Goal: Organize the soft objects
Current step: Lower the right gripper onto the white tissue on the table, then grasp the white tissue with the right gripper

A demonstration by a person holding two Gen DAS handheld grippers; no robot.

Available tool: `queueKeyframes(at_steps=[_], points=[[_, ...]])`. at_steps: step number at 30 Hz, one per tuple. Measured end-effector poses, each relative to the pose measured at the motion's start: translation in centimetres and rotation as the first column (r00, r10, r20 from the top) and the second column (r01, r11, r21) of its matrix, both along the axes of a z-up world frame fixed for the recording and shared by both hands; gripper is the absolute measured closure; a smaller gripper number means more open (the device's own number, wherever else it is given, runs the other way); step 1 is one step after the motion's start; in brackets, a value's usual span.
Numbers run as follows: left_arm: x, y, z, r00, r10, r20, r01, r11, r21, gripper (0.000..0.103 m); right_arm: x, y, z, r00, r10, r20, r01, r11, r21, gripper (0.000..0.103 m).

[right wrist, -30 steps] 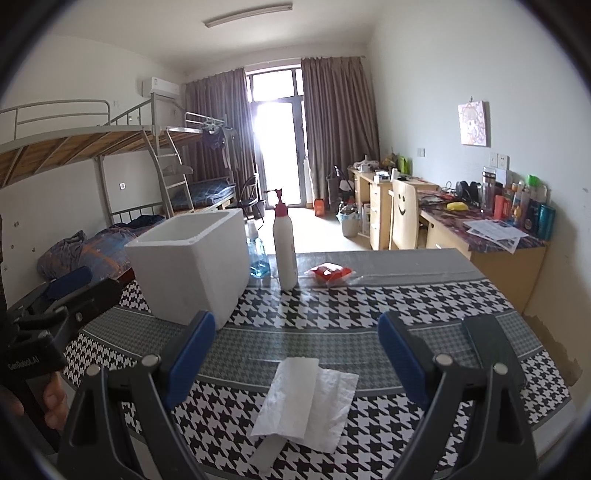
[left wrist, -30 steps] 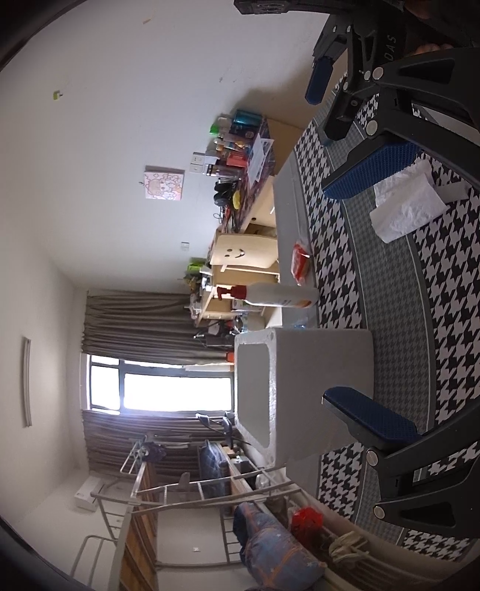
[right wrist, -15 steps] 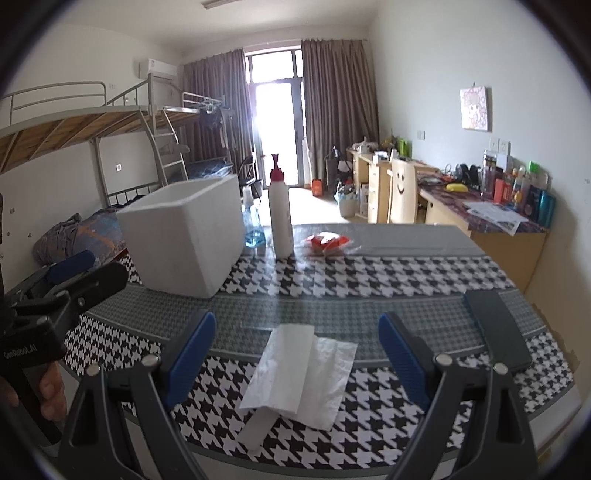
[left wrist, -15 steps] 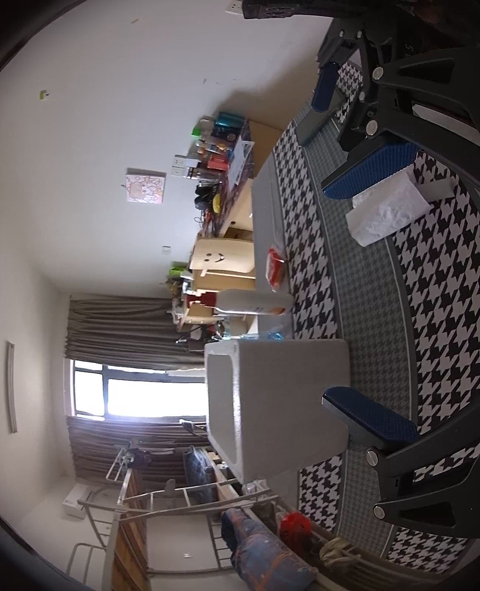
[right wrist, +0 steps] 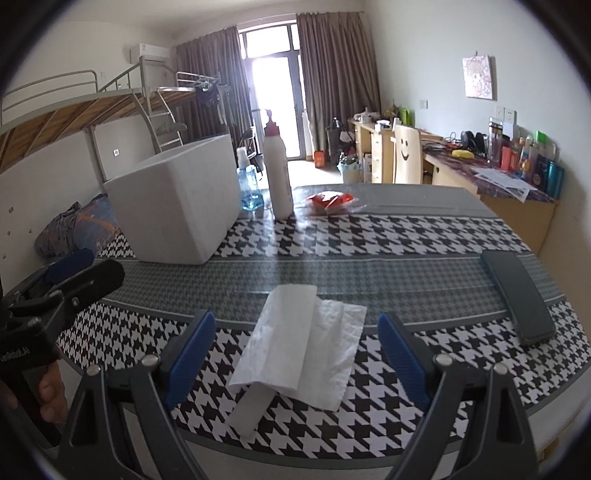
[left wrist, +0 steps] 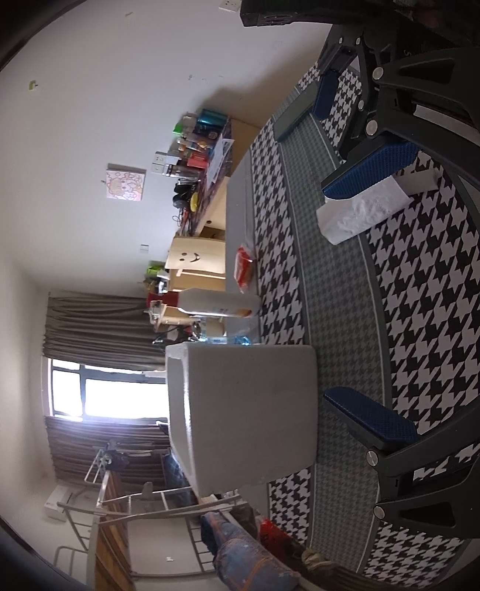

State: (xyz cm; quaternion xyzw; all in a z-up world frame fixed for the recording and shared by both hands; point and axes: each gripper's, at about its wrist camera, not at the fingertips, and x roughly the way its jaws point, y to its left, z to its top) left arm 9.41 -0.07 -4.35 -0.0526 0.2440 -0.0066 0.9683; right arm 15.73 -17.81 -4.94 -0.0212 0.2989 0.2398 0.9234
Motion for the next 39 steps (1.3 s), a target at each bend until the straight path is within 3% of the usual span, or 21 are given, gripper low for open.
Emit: queueKeyframes(at_steps=[8,14,17,22,25,27,30,39], points=[[0.3,0.3,-1.0,0.999,-0.007,-0.041,0.006,1.000,-0.013,0.001,0.5,0.8,-1.6,0.998,0.011,-0.063,-0.012,1.000,-0.015,0.030],[0.5,0.4,-1.3,0.998,-0.015,-0.060,0.014,1.000,-0.016,0.001,0.3,1.5,-2.4,0.995,0.038,-0.088,-0.039,0.999,-0.015,0.033],[0.5,0.2,-1.4,0.998,-0.020,-0.061,0.019,1.000,-0.019,0.001,0.7,1.6,-2.9,0.992,0.049,-0.117,-0.051,0.999,-0.017,0.054],[0.3,-0.1,-1.2,0.998,-0.017,-0.052,0.018,1.000,0.006,0.001,0.9,1.6,-3.7,0.986,0.062,-0.157,-0.065,0.998,-0.013,0.062],[0.0,-0.2,-1.3,0.999,-0.012,-0.047,0.013,1.000,0.010,0.001,1.0,1.8,-4.2,0.980,0.083,-0.179,-0.088,0.996,-0.016,0.071],[-0.1,-0.3,-1.4,0.999,-0.013,-0.049,0.013,1.000,0.009,0.001,1.1,2.1,-4.5,0.978,0.081,-0.193,-0.089,0.996,-0.031,0.086],[-0.1,-0.2,-1.6,0.998,-0.013,-0.059,0.014,1.000,0.013,0.001,0.9,2.2,-4.4,0.980,0.080,-0.182,-0.088,0.996,-0.032,0.094],[-0.3,-0.5,-1.6,0.998,-0.029,-0.060,0.030,1.000,0.009,0.001,0.7,0.4,-2.1,0.985,0.069,-0.156,-0.061,0.996,0.058,0.099]])
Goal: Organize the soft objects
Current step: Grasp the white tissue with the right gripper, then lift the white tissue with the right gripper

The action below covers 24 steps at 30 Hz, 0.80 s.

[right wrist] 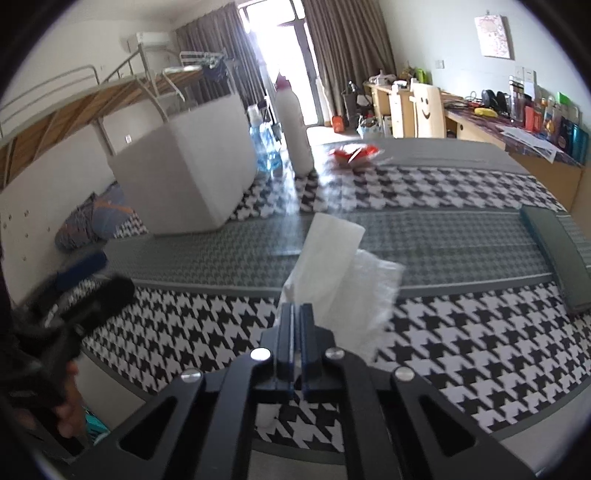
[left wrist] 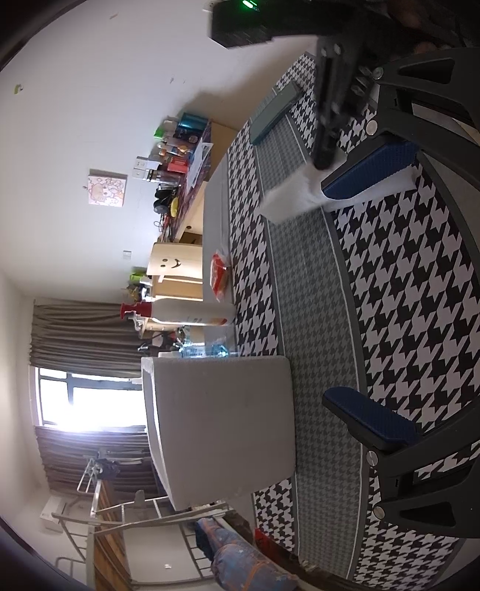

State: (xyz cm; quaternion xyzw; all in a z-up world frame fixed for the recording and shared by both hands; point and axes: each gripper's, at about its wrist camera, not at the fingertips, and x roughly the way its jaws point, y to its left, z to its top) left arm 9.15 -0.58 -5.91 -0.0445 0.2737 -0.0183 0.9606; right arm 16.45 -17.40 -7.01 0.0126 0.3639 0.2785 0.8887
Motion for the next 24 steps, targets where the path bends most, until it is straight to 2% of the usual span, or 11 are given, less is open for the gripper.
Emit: queueKeyframes(at_steps=[9,18,24], points=[[0.4,-1.7,-0.4,0.997,-0.075,-0.024,0.075,0.997,-0.002,0.001,-1.3,-2.4,2.9,0.995,-0.066,0.075,0.063,0.997,0.048,0.098],[0.8,-3.3,-1.1,0.990,-0.126,-0.055,0.127,0.992,0.015,0.001,-1.6,-4.0,2.2,0.991,-0.115,0.065,0.113,0.993,0.039,0.098],[1.4,-4.4,-1.6,0.987,-0.143,-0.077,0.144,0.989,0.016,0.001,-1.6,-4.7,1.0,0.989,-0.142,0.041,0.143,0.990,-0.012,0.098]])
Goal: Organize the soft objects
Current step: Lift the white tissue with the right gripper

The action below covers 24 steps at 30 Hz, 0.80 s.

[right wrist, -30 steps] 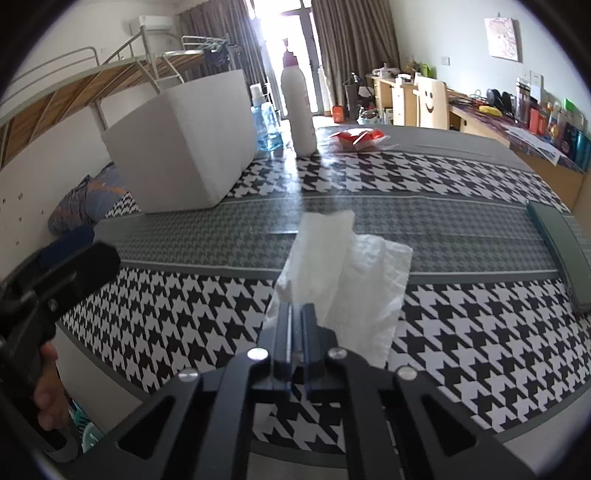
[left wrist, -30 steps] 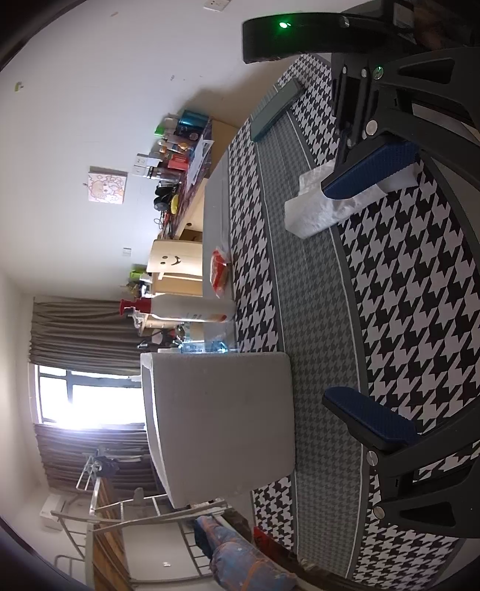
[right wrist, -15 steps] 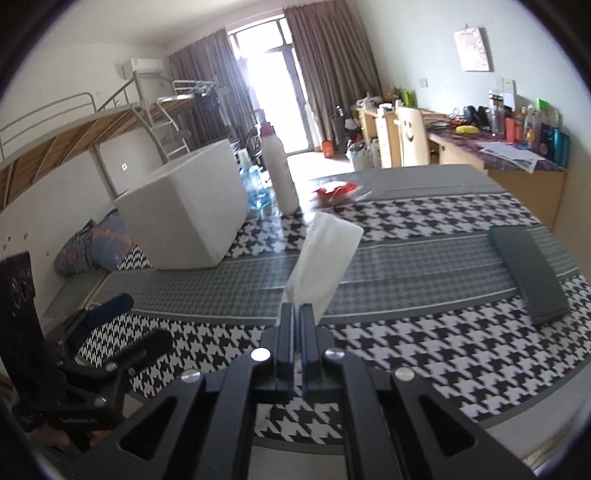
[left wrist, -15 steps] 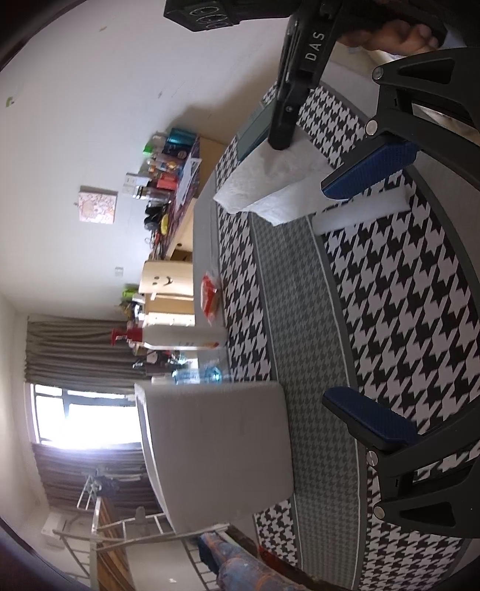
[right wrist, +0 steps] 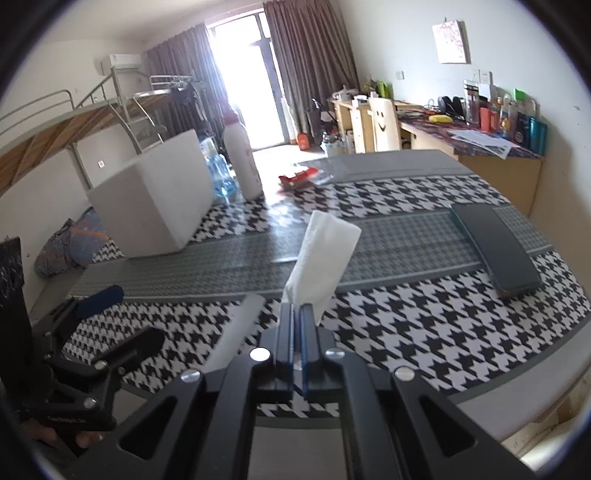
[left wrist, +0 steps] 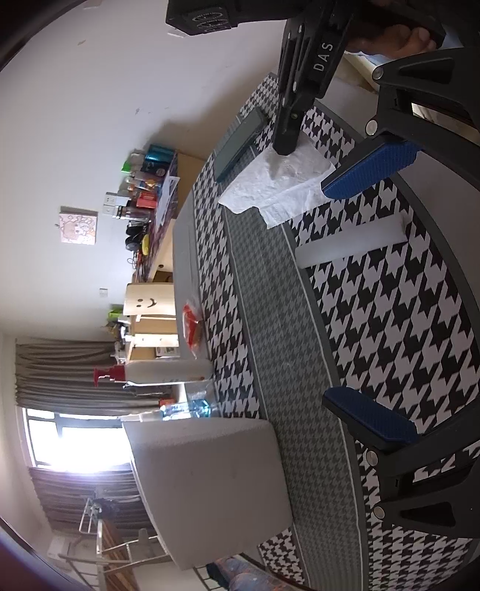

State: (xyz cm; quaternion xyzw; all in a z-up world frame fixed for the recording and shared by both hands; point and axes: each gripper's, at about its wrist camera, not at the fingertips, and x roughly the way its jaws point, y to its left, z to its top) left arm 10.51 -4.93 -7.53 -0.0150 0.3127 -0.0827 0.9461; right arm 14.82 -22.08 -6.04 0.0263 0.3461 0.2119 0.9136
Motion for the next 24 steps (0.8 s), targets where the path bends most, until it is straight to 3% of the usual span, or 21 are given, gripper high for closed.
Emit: queueKeyframes(at_steps=[2,6,24], points=[[0.0,-0.2,-0.1,1.000,-0.006,-0.003,0.006,1.000,0.002,0.001,0.1,-0.5,-0.4,1.000,-0.007,-0.018,0.007,1.000,0.010,0.091],[0.4,-0.7,-0.4,1.000,-0.013,-0.015,0.013,1.000,0.004,0.001,0.1,-1.4,-1.0,0.999,-0.036,-0.034,0.036,0.999,0.014,0.049],[2.5,-2.7,-3.0,0.994,-0.023,-0.105,0.026,0.999,0.032,0.003,0.1,-2.7,-1.8,0.997,-0.058,-0.051,0.058,0.998,-0.008,0.049]])
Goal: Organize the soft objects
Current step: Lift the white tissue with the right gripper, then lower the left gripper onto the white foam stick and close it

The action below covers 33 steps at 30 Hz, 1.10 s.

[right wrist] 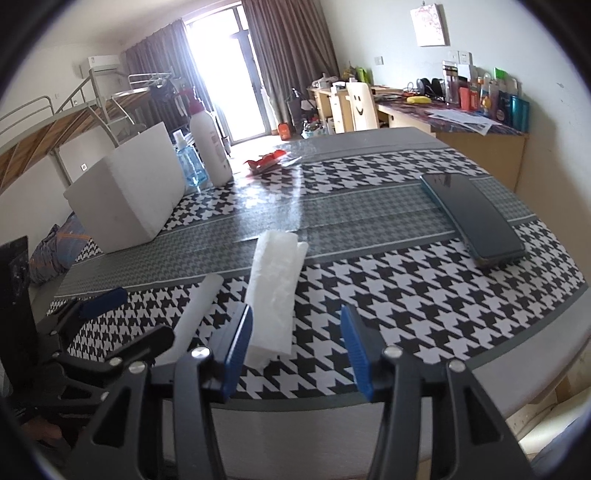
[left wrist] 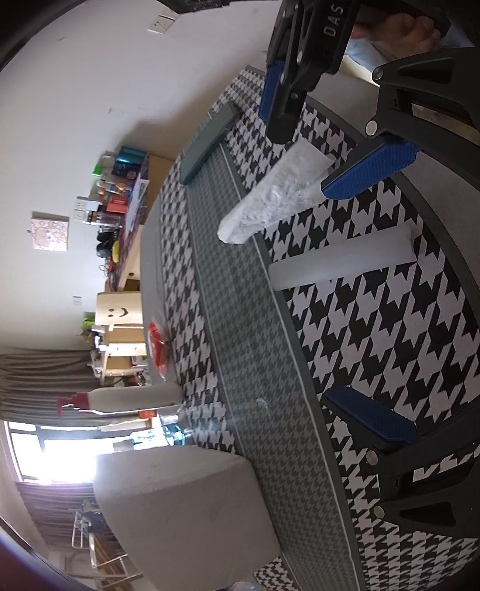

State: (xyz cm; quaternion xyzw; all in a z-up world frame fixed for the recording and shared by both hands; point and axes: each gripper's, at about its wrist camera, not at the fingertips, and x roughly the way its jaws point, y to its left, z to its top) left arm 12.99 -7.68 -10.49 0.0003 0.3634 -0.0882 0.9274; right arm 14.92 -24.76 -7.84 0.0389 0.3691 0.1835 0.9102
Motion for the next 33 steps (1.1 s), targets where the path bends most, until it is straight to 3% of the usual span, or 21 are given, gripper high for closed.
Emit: queueKeyframes(at_steps=[11,14,24,27,33], points=[[1.0,-1.5,-1.1,0.998,-0.007,-0.061,0.012,0.996,0.085,0.022,0.2,0.0,-0.4,1.000,0.003,-0.011,-0.003,1.000,-0.014,0.048],[1.3,-1.8,-1.5,0.996,-0.013,-0.090,0.022,0.995,0.097,0.032,0.3,0.0,-0.5,1.000,0.005,-0.016,-0.006,1.000,-0.012,0.048],[1.4,-2.6,-1.4,0.995,-0.047,-0.091,0.053,0.996,0.073,0.059,0.3,0.0,-0.5,1.000,0.016,-0.015,-0.017,1.000,-0.012,0.048],[1.5,-2.7,-1.4,0.995,-0.044,-0.092,0.050,0.996,0.068,0.076,0.4,0.0,-0.6,1.000,0.012,-0.020,-0.012,1.000,-0.007,0.048],[1.7,-2.7,-1.3,0.995,-0.044,-0.095,0.051,0.996,0.073,0.083,0.4,0.1,-0.5,1.000,0.012,-0.021,-0.012,1.000,-0.012,0.048]])
